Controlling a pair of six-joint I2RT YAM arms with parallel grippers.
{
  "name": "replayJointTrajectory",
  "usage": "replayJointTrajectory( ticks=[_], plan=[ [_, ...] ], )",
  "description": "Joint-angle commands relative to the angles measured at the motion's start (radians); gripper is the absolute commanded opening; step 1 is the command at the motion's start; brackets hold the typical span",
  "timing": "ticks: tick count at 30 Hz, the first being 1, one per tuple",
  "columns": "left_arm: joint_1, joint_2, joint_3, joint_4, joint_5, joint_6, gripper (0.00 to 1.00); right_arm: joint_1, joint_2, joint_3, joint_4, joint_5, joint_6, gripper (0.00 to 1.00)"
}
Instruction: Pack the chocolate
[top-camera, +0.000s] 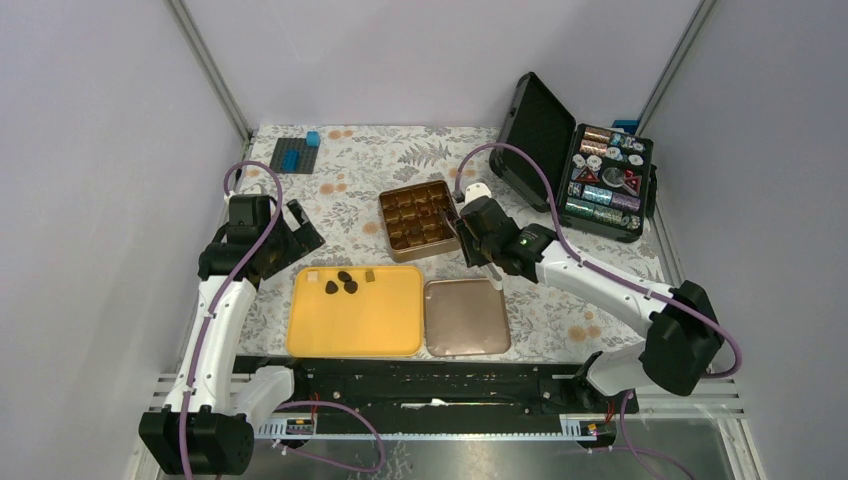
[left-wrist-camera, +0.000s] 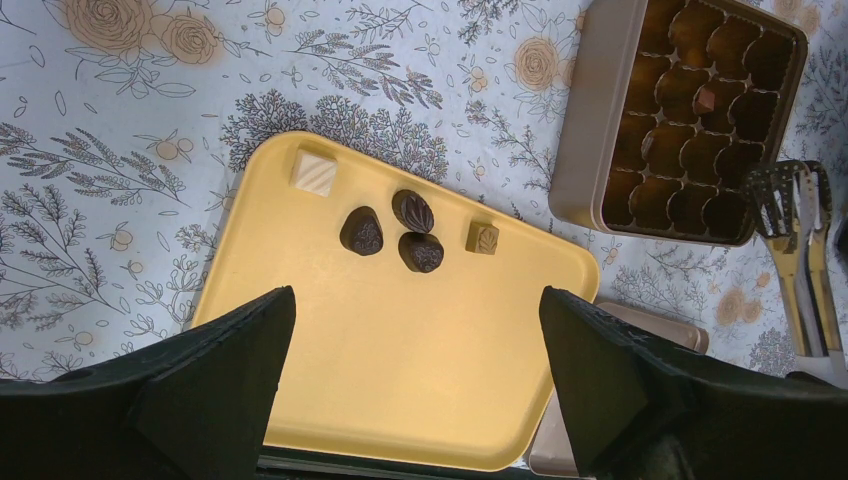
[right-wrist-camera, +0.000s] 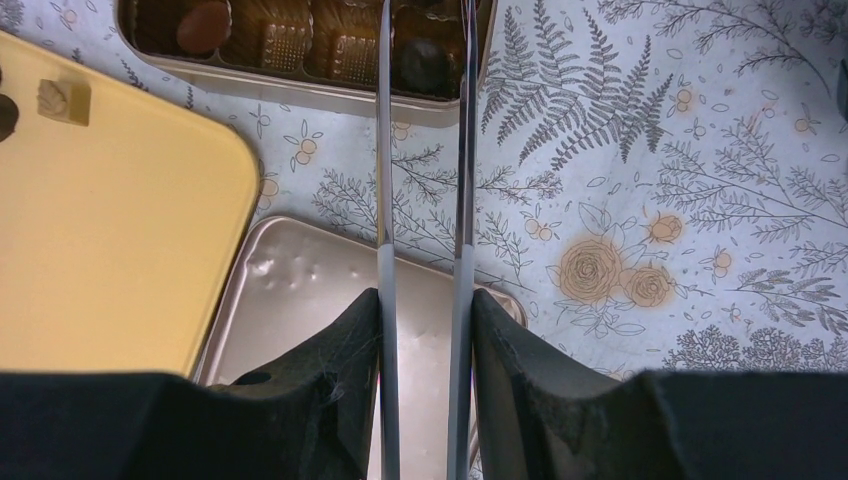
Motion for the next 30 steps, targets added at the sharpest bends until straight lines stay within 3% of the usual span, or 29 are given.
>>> replayJointTrajectory(
  ticks=[1,6,15,25,27,30],
  plan=[
    [0.003,-0.015,0.034,0.018,-0.006,0.01,0.99,-0.021,0.015,-0.012,0.079,-0.007,-0.011,0.25],
    [0.003,-0.015,0.035,0.019,-0.004,0.01,0.99,-0.033,0.04,-0.015,0.098,0.004,-0.014,0.25],
    [0.004,-0.012,0.036,0.02,-0.003,0.011,0.99,-0.035,0.065,-0.008,0.109,-0.002,-0.009,0.42],
    [0.003,-0.007,0.038,0.02,0.002,0.011,0.99,-0.035,0.067,0.013,0.11,-0.018,-0.014,0.48],
    [0.003,-0.008,0.039,0.021,0.003,0.011,0.99,-0.035,0.066,0.013,0.109,-0.02,-0.013,0.47],
    [0.004,-0.006,0.041,0.02,0.003,0.014,0.99,-0.036,0.043,0.015,0.109,-0.032,-0.008,0.35]
  ],
)
